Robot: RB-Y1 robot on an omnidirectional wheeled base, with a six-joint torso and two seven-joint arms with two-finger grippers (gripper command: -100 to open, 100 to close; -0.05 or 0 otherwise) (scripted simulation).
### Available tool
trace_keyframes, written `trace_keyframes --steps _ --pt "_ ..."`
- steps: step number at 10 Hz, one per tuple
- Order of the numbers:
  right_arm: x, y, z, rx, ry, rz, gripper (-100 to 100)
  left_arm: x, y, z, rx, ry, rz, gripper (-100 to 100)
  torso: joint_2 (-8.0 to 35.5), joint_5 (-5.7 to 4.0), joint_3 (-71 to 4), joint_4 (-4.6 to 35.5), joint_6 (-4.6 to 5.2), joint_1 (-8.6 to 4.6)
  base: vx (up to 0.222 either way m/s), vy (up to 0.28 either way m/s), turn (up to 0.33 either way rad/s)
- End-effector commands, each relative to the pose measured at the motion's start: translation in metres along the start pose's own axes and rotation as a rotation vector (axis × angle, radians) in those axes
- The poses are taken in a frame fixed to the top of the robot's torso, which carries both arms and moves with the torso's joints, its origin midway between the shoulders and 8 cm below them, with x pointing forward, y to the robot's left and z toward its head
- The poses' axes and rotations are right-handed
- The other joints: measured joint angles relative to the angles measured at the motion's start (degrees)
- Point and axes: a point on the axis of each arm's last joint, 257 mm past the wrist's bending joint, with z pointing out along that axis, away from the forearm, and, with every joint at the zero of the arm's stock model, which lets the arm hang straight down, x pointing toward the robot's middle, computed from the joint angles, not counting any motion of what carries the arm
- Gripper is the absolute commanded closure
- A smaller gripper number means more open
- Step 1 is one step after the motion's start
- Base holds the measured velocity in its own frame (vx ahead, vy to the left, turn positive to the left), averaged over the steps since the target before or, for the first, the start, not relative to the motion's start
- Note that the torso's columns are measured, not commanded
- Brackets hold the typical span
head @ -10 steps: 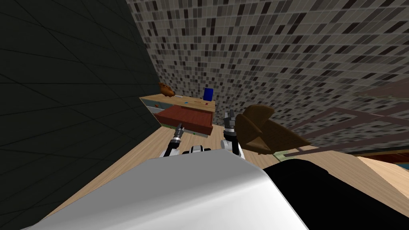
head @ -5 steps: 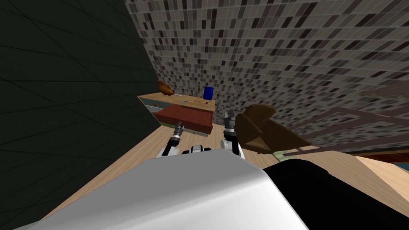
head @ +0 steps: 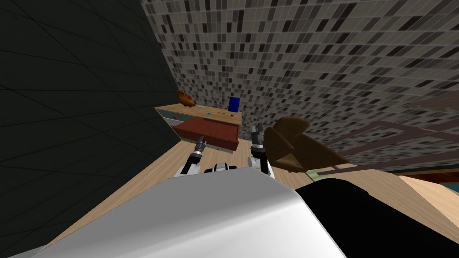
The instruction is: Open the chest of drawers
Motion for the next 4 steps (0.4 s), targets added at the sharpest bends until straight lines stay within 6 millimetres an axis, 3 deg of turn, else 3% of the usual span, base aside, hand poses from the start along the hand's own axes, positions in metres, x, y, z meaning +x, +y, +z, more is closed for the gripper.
trace_keyframes --steps 1,4 --pt "0.0 0.0 0.0 0.0 0.0 0.0 0 -0.0008 0.0026 -0.0009 -0.007 -0.002 0.0 0 -0.2 0.04 -0.1 -0.1 0.02 0.02 0.0 0.0 0.0" --pt "0.0 0.0 0.0 0.0 0.0 0.0 0 -0.0022 0.0064 -0.0023 -0.016 -0.004 0.001 0 -0.4 0.11 -0.2 -0.3 0.02 0.08 0.0 0.0 0.0"
